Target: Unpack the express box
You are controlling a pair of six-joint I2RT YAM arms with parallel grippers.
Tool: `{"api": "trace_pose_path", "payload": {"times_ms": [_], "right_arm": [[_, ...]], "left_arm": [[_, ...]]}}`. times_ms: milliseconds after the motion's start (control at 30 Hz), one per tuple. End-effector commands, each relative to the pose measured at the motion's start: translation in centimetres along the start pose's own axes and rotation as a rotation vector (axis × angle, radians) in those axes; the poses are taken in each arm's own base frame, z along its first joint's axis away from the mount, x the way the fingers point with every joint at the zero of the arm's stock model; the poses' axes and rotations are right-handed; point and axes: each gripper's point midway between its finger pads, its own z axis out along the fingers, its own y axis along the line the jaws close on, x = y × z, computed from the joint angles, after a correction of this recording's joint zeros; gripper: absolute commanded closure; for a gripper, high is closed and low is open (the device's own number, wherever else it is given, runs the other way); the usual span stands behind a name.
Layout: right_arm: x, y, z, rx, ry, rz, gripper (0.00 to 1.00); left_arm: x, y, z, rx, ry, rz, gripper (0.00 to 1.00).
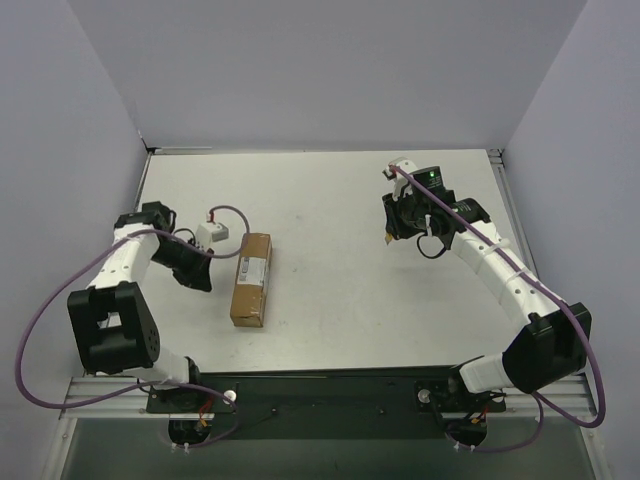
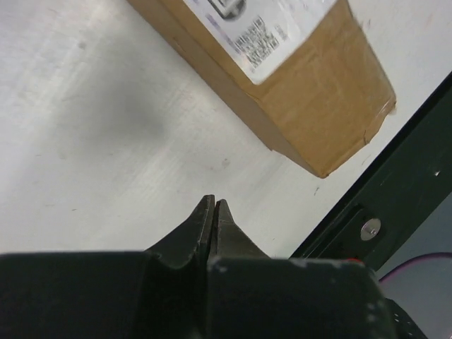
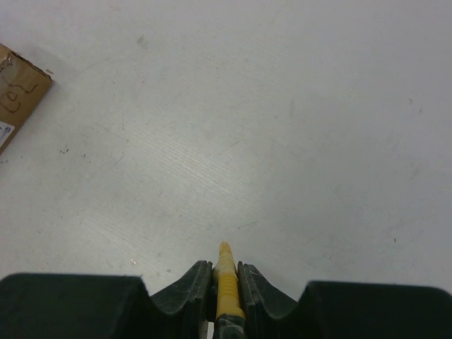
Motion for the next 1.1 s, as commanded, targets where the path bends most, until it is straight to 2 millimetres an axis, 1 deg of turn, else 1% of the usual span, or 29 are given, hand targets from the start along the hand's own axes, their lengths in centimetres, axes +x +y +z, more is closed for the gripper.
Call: {"api": "trace_pose_path", "payload": {"times_ms": [0,33,67,100,133,200,233,333,367,433,467,500,567,600,633,667,700,733,767,800,833,867,900,933,967,1000,1033,1067], "right_arm": [[-2.0,-0.5,-0.6,0.043,-0.058,-0.017,1.0],[-2.2,-0.5,-0.8,0.044,-0.064,-0.02,1.0],[-2.1,-0.5,-0.8,0.044,-0.061,-0.02,1.0],[-2.1,-0.5,-0.9,0.044,-0.061,-0.019,1.0],[-2.1,-0.4,-0.9,0.041,-0.061,-0.02,1.0],[-1.9,-0.2,-1.0,0.037,-0.057,-0.023,1.0],[-1.8,-0.2,-1.0,0.037,-0.057,-0.026,1.0],[-1.5,0.0,-1.0,0.032,-0.053,-0.031,1.0],[-1.4,-0.1,-1.0,0.032,-0.05,-0.032,1.0],[-1.3,-0.1,-1.1,0.033,-0.051,-0.037,1.0],[-1.3,-0.1,-1.2,0.035,-0.054,-0.042,1.0],[-1.3,-0.2,-1.2,0.038,-0.052,-0.045,1.0],[-1.4,-0.2,-1.4,0.04,-0.058,-0.055,1.0],[-1.4,-0.3,-1.4,0.041,-0.059,-0.058,1.0],[-1.5,-0.2,-1.4,0.039,-0.059,-0.059,1.0],[-1.6,-0.2,-1.4,0.036,-0.061,-0.059,1.0],[-1.6,-0.1,-1.4,0.03,-0.06,-0.061,1.0],[-1.6,0.1,-1.3,0.019,-0.06,-0.061,1.0],[-1.9,0.2,-1.3,0.014,-0.065,-0.063,1.0],[-2.1,0.3,-1.4,0.007,-0.069,-0.067,1.0],[-2.2,0.6,-1.3,-0.01,-0.07,-0.07,1.0],[-2.6,0.7,-1.2,-0.017,-0.075,-0.074,1.0],[-2.8,0.7,-1.1,-0.021,-0.077,-0.071,1.0],[-3.0,0.8,-1.1,-0.024,-0.079,-0.071,1.0],[-3.4,0.9,-1.0,-0.033,-0.086,-0.069,1.0],[-4.1,1.0,-1.1,-0.037,-0.099,-0.069,1.0],[-4.6,1.1,-1.1,-0.044,-0.108,-0.062,1.0],[-4.8,1.7,-1.0,-0.078,-0.106,-0.063,1.0]], "left_arm": [[0.5,0.4,2.1,-0.071,0.006,0.27,1.0],[-0.1,0.7,2.5,-0.094,-0.012,0.306,1.0],[-0.4,0.0,2.8,-0.091,-0.031,0.327,1.0],[-0.2,-0.7,3.5,-0.074,-0.03,0.348,1.0],[-1.1,-2.0,4.1,-0.063,-0.038,0.422,1.0],[-1.8,-3.5,5.1,-0.05,-0.047,0.463,1.0],[-3.0,-4.8,5.6,-0.041,-0.069,0.524,1.0],[-4.4,-7.5,6.6,0.016,-0.087,0.551,1.0],[-4.7,-8.9,7.1,0.047,-0.085,0.561,1.0],[-5.1,-9.9,7.5,0.081,-0.096,0.569,1.0],[-5.2,-10.1,7.6,0.084,-0.095,0.562,1.0],[-4.7,-10.1,7.5,0.092,-0.076,0.553,1.0],[-4.1,-9.3,6.8,0.059,-0.039,0.554,1.0],[-3.4,-9.2,6.2,0.061,-0.016,0.532,1.0],[-3.4,-8.8,5.3,0.048,-0.035,0.514,1.0],[-4.5,-9.0,4.2,0.053,-0.093,0.476,0.99],[-5.6,-7.4,2.7,-0.003,-0.158,0.405,0.94],[-6.8,-6.8,1.6,-0.047,-0.212,0.365,0.88],[-8.5,-5.8,0.3,-0.113,-0.26,0.246,0.82],[-10.1,-4.4,-0.8,-0.166,-0.326,0.208,0.76],[-11.1,-3.6,-0.8,-0.17,-0.343,0.167,0.66],[-11.9,-3.3,-0.9,-0.168,-0.364,0.091,0.63],[-13.9,-2.5,-1.6,-0.192,-0.412,0.086,0.6],[-14.3,-1.6,-0.5,-0.177,-0.394,0.046,0.56],[-14.9,-1.2,-0.2,-0.168,-0.398,0.017,0.55],[-16.2,-0.5,-0.4,-0.176,-0.421,0.018,0.54],[-16.1,0.6,1.0,-0.154,-0.394,-0.018,0.53],[-16.5,1.1,1.4,-0.145,-0.392,-0.028,0.5]]}}
